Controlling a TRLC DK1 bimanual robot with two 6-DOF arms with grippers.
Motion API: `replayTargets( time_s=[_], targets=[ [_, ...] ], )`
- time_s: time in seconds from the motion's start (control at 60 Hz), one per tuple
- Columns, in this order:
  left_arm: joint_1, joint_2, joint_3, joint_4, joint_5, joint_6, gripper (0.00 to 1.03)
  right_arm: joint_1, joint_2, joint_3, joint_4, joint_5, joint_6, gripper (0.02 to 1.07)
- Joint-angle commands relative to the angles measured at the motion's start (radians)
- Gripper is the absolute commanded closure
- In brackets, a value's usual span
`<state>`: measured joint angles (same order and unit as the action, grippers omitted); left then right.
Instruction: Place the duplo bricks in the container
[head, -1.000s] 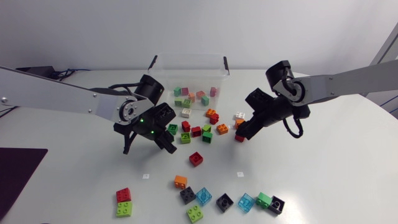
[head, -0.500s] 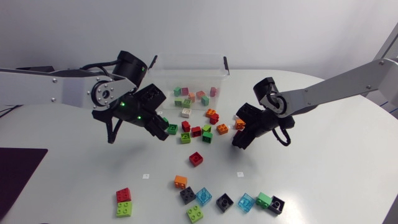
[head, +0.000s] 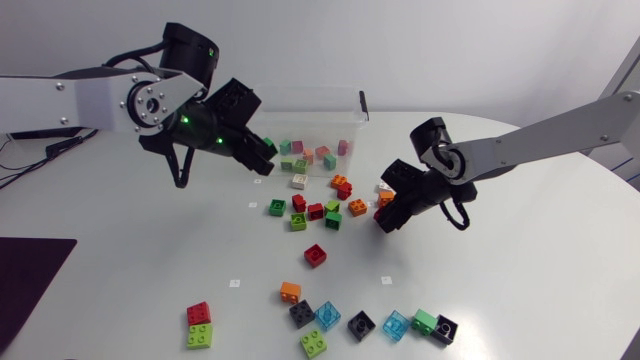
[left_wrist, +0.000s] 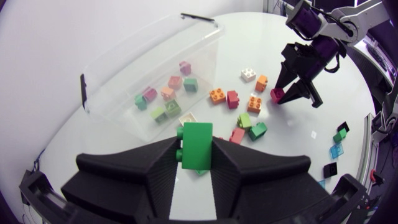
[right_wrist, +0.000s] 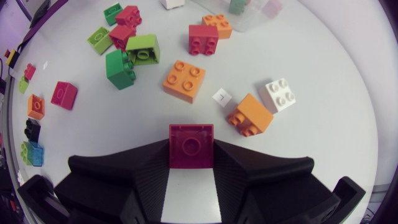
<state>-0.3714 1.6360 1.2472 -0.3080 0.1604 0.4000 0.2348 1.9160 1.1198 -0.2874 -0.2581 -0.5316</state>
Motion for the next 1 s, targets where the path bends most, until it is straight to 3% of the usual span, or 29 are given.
replayTargets(
  time_s=[0.0, 0.367, 0.983],
  targets=[
    [0.011, 0.016, 0.051, 0.027, 0.019, -0.013, 0.78, 0.011, -0.071, -0.009, -0.019, 0.003, 0.007, 0.79],
    [0.048, 0.196, 0.225, 0.130, 0.036, -0.067, 0.78, 0.078, -0.206, 0.074, -0.090, 0.008, 0.114, 0.79],
    [0.100, 0.481, 0.584, 0.129, 0.036, -0.122, 0.75, 0.124, -0.149, 0.330, -0.147, 0.008, 0.265, 0.79]
  ],
)
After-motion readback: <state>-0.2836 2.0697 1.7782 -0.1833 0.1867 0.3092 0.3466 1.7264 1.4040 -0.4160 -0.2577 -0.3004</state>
